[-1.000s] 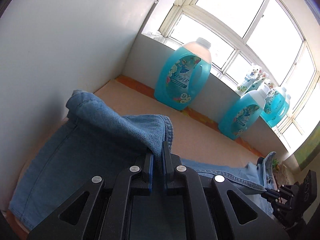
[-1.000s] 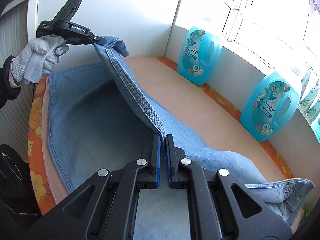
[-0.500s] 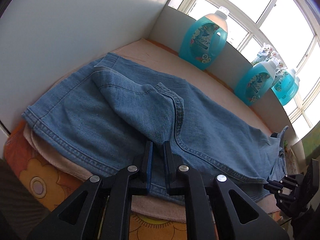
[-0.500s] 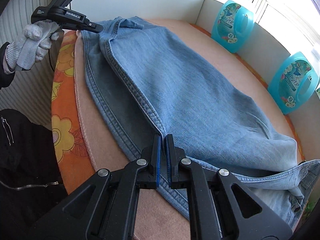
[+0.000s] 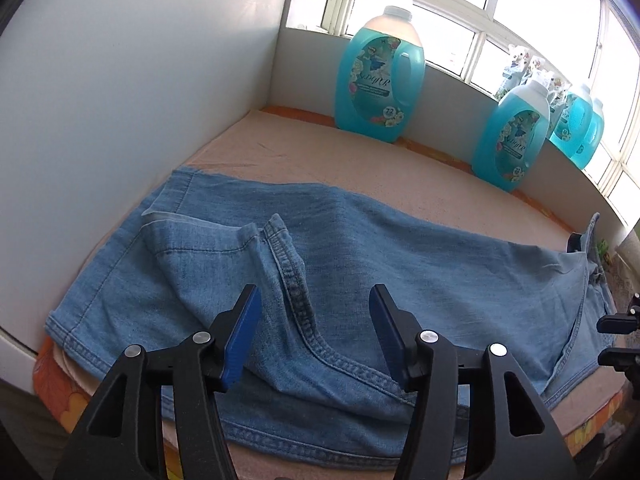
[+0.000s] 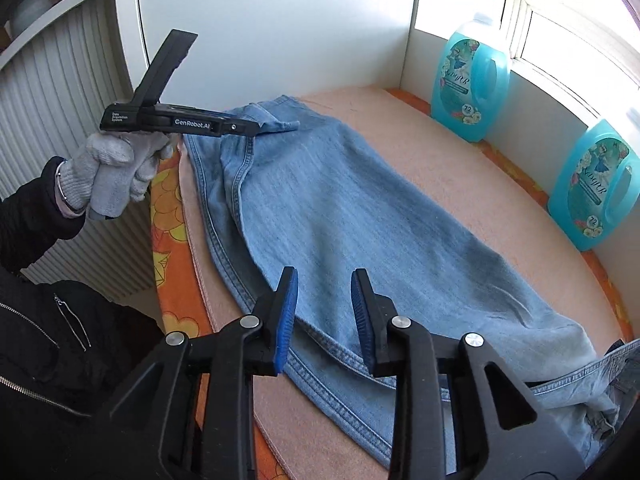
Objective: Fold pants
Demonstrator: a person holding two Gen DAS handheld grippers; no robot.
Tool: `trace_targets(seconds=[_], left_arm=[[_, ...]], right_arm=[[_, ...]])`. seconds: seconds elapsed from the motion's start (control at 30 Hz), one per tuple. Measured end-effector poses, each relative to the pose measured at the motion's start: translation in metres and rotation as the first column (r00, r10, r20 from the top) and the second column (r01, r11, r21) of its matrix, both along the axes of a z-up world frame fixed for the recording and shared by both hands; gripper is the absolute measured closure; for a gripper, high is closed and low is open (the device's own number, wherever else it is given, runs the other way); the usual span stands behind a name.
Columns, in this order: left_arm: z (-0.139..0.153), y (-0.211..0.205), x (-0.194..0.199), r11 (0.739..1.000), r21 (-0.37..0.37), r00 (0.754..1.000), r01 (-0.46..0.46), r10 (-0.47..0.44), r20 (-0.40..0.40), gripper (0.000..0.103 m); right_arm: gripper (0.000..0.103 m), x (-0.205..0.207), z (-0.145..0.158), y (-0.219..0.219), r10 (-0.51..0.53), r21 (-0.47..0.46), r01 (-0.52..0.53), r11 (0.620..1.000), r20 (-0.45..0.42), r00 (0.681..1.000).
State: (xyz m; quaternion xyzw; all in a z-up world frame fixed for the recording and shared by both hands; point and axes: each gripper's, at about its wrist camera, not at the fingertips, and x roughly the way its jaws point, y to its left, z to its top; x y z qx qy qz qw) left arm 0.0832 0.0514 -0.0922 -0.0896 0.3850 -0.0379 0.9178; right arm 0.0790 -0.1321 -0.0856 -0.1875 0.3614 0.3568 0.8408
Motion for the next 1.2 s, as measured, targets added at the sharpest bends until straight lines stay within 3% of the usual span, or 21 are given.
trace_targets(seconds=[0.2,0.43,0.67,0.77,0.93,1.1,1.2], left_arm=[[-0.013,0.006,0.013,0.997,0.043,0.998,-0.064,0.065,-0.017,0.048],[-0.014,0.028,0.007,0.997,0.004,0.996,-0.083,0.083,-0.01,0.091],[-0.016,0.046,-0.007,0.991,-0.078,0.994,-0.11,0.111,0.0,0.094],[-0.015,0.049,-0.014,0.988,-0.079,0.991,-0.129,0.131,0.019,0.096],[-0.018,0.069,-0.04,0.965,-0.168,0.978,-0.2,0.207,0.029,0.096],[-0.025,0.082,-0.071,0.941,-0.196,0.958,-0.276,0.286,0.026,0.097],[-0.028,0.085,-0.078,0.939,-0.206,0.959,-0.274,0.284,0.02,0.096]], right_arm=[[0.068,0.02,0.006,0.03,0.04,0.024,-0.041,0.999,0.013,0.999],[0.068,0.049,0.009,0.06,0.064,0.061,-0.064,0.996,0.006,0.998],[0.068,0.087,0.007,0.097,0.097,0.059,-0.096,0.994,-0.009,0.995],[0.068,0.107,0.009,0.117,0.105,0.068,-0.104,0.992,-0.016,0.994],[0.068,0.138,0.005,0.161,0.152,0.05,-0.15,0.987,-0.031,0.988],[0.068,0.172,-0.007,0.213,0.208,0.018,-0.207,0.978,-0.056,0.977],[0.068,0.194,-0.017,0.245,0.247,0.025,-0.246,0.969,-0.094,0.964]])
